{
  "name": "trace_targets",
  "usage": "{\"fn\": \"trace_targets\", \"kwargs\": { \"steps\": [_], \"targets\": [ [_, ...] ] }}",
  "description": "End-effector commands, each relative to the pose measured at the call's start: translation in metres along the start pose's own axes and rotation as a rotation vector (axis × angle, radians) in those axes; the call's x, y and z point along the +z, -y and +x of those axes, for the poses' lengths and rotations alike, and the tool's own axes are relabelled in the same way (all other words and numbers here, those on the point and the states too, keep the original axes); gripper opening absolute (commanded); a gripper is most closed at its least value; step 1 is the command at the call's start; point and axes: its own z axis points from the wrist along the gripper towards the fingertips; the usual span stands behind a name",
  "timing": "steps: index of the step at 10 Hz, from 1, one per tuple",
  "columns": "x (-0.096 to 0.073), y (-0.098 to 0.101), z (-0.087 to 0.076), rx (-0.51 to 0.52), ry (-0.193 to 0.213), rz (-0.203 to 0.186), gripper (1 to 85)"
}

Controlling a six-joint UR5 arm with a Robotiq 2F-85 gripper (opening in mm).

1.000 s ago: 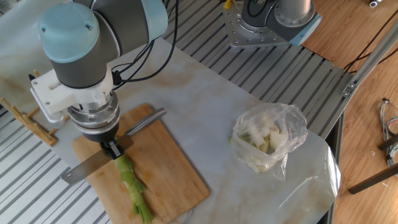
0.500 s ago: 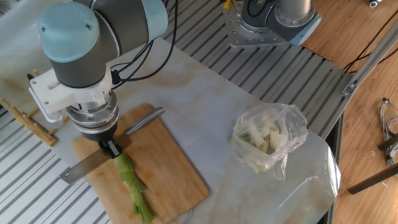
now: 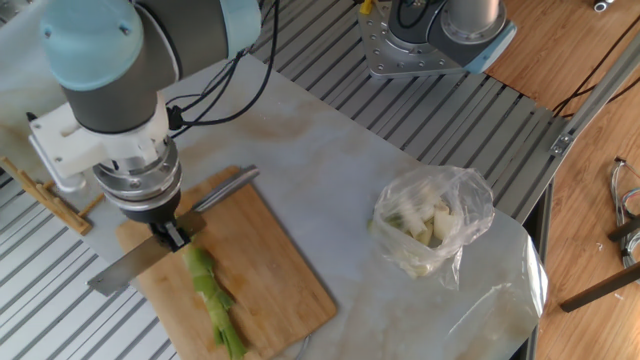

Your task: Chop the scallions

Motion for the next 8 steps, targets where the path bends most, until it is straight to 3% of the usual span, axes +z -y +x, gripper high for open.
{"fn": "trace_targets", "kwargs": {
  "steps": [1, 4, 6, 8],
  "targets": [
    [-0.031, -0.035, -0.008, 0.013, 0.014, -0.033, 1.0],
    [-0.035, -0.066, -0.012, 0.012, 0.018, -0.073, 1.0],
    [-0.028, -0.066, -0.014, 0.019, 0.009, -0.060, 1.0],
    [-0.031, -0.050, -0.018, 0.006, -0.001, -0.033, 1.0]
  ]
}}
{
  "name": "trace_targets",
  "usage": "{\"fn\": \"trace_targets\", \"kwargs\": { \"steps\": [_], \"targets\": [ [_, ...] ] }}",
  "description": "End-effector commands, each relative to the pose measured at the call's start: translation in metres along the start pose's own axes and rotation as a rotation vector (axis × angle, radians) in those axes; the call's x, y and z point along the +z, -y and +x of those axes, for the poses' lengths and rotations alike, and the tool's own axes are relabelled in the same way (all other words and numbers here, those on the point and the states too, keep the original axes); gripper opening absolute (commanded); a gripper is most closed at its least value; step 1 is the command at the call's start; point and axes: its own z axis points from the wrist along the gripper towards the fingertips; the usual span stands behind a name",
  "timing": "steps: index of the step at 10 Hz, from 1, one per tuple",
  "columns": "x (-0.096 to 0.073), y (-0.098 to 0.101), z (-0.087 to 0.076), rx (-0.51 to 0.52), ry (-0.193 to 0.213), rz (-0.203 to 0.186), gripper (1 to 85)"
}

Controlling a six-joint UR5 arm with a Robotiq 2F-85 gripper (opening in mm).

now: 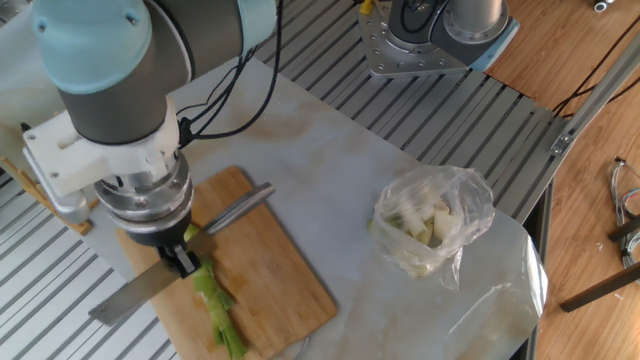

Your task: Chop the scallions

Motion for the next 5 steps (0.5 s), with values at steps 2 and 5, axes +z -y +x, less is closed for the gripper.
{"fn": "trace_targets", "kwargs": {
  "steps": [2, 5],
  "targets": [
    [-0.0038, 0.0028, 0.0024, -0.044, -0.039, 0.004, 1.0],
    [-0.0037, -0.0031, -0.0024, -0.065, -0.020, -0.019, 1.0]
  ]
}}
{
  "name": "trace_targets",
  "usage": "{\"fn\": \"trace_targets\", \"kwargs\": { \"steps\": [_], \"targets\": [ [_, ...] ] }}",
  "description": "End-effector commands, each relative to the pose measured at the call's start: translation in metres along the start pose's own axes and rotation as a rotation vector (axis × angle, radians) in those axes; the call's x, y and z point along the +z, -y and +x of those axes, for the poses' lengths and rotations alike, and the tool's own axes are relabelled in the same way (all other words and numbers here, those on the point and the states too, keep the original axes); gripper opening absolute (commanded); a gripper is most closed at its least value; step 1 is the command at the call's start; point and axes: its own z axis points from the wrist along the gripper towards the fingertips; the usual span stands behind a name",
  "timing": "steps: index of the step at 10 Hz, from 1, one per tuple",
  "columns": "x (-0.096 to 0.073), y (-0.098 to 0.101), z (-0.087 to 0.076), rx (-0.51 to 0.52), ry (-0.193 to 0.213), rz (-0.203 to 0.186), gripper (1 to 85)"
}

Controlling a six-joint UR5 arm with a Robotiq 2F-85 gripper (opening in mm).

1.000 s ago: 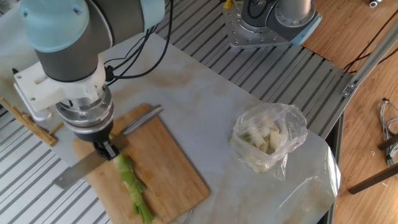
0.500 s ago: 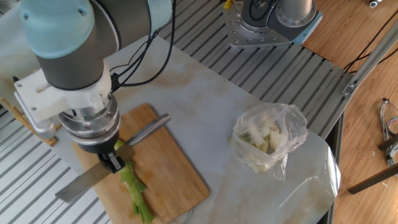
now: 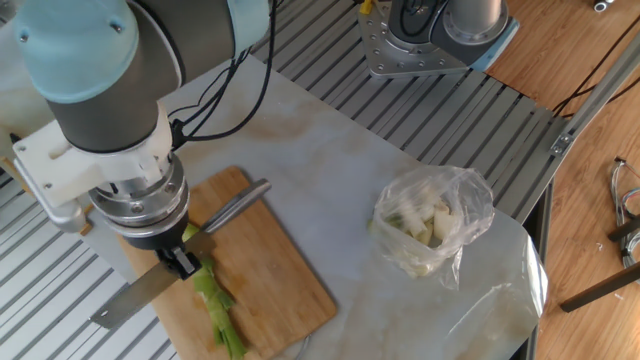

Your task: Chop the scallions

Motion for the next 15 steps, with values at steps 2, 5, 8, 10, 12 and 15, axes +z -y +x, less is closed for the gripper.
{"fn": "trace_targets", "kwargs": {
  "steps": [2, 5, 8, 10, 12, 15],
  "targets": [
    [-0.002, 0.004, -0.007, 0.042, 0.020, 0.011, 1.0],
    [0.005, 0.000, -0.006, 0.053, 0.018, 0.008, 1.0],
    [0.013, -0.005, -0.005, 0.060, 0.023, 0.013, 1.0],
    [0.016, -0.005, -0.007, 0.054, 0.027, 0.022, 1.0],
    [0.017, -0.012, -0.006, 0.064, 0.024, 0.004, 1.0],
    [0.023, -0.016, -0.005, 0.067, 0.027, 0.006, 1.0]
  ]
}}
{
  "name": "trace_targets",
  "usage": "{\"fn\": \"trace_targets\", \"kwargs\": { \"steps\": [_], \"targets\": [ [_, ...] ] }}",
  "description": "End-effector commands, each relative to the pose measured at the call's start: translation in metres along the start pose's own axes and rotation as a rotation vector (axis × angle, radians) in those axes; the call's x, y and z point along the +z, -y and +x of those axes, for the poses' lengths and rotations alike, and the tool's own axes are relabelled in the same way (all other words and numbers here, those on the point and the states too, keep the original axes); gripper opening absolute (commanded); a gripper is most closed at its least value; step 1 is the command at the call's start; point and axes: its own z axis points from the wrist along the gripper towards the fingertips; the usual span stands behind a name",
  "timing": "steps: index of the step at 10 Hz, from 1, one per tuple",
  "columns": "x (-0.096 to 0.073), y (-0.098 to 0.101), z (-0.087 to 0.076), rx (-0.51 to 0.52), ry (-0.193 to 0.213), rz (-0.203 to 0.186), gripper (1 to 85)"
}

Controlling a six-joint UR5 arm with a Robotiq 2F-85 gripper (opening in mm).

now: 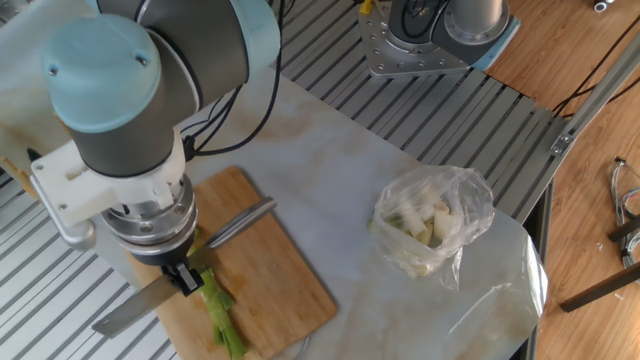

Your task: Chop the scallions

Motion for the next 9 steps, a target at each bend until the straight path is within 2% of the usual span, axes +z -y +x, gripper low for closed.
{"fn": "trace_targets", "kwargs": {
  "steps": [1, 9],
  "targets": [
    [0.005, -0.006, 0.001, 0.008, 0.002, -0.014, 1.0],
    [0.017, -0.004, 0.001, 0.014, 0.018, -0.015, 1.0]
  ]
}}
